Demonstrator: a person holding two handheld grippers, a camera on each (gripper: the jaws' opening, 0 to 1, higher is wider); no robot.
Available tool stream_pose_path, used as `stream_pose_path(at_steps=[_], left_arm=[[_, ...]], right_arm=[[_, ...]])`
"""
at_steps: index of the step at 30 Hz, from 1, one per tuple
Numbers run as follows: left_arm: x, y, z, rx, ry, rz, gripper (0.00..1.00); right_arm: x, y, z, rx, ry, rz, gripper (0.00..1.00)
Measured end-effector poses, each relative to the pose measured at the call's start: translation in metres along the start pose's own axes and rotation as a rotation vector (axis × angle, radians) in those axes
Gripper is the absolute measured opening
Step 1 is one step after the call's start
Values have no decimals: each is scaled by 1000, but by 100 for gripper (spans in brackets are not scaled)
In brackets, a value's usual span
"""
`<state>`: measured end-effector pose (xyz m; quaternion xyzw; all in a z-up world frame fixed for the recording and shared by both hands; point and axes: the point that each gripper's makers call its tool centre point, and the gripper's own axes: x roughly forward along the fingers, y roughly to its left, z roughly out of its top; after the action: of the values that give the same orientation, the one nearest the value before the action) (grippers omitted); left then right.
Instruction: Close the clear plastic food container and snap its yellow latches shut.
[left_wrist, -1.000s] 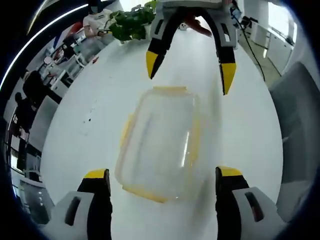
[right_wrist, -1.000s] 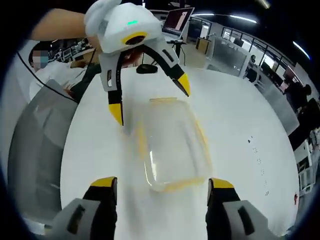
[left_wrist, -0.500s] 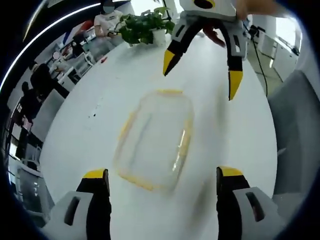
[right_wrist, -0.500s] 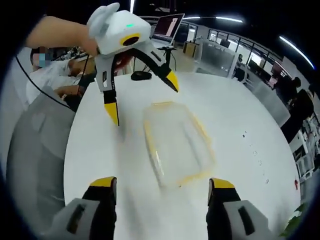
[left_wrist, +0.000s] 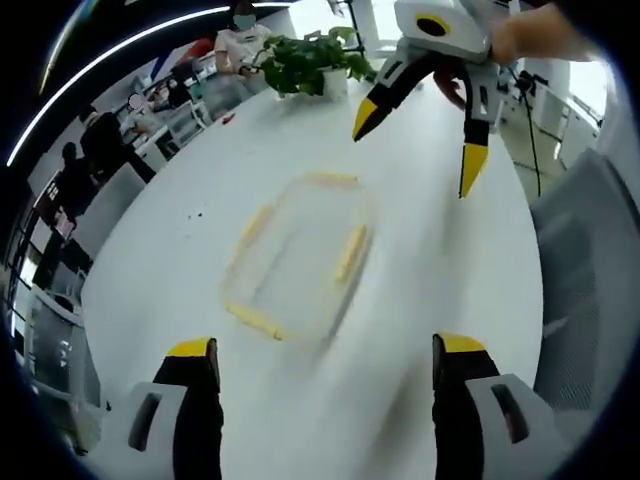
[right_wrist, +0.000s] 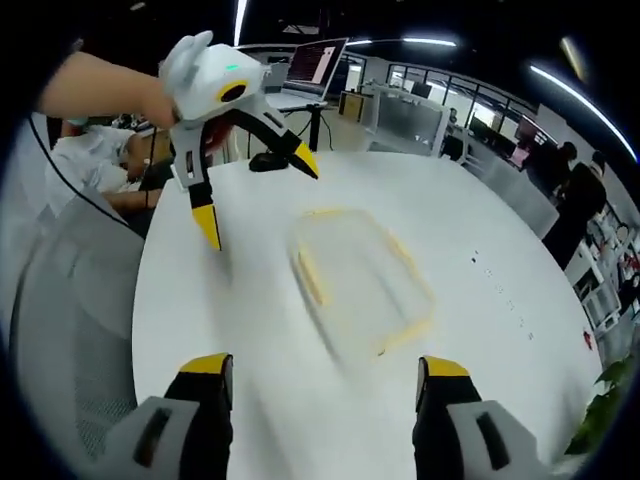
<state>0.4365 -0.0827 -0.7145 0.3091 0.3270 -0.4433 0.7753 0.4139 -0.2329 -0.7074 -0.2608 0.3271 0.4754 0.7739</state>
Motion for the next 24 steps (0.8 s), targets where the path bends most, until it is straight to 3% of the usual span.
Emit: stream_pose_path(at_steps=[12,24], left_arm=[[-15,-18,-8,-79,-41,11,86],[-29,-31,-14,-116,-85,65,86]], right_arm=[[-10,12,-5,59,-31,-39,74],[-29,28,-15,99,-73,-91,75]])
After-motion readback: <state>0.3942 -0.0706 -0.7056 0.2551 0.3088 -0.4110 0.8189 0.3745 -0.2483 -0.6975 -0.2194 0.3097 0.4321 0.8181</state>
